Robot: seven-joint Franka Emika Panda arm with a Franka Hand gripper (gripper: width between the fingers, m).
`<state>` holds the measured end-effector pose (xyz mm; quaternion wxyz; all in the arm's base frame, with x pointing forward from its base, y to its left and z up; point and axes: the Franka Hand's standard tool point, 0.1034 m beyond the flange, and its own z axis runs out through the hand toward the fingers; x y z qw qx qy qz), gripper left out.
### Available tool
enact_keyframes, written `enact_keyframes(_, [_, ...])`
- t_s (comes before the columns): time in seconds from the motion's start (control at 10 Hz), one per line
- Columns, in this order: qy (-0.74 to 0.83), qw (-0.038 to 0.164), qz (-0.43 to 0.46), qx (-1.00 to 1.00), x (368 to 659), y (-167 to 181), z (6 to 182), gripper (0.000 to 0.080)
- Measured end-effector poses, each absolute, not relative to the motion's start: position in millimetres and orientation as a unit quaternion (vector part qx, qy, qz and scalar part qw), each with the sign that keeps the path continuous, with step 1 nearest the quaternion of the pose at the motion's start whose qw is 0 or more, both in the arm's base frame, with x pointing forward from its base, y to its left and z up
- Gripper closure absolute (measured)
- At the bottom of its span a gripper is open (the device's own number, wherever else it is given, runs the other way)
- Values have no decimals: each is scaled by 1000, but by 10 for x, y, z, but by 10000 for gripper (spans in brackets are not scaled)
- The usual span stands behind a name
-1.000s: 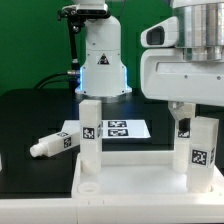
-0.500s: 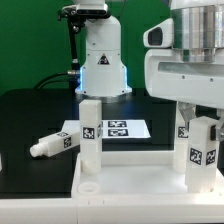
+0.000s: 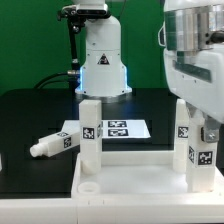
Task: Assemble desk
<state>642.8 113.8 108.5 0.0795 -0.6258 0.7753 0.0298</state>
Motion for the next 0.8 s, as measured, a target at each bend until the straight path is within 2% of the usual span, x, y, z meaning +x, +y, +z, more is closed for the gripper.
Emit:
enact_keyframes(0.3, [827,81,30,-556,6441,1091,1091,511])
enact_keyframes(0.4, [837,80,30,-541,6444,1072,1090,447])
enact_keyframes(0.5, [834,79,30,-545,6437,1078,1082,447])
enact_keyframes(0.6, [830,80,29,-551,6443,1068,1097,311])
enact_keyframes(0.7, [820,88,26,-565,6457,1036,1190,311])
enact_keyframes(0.8, [812,98,24,-574,6449,977,1316,180])
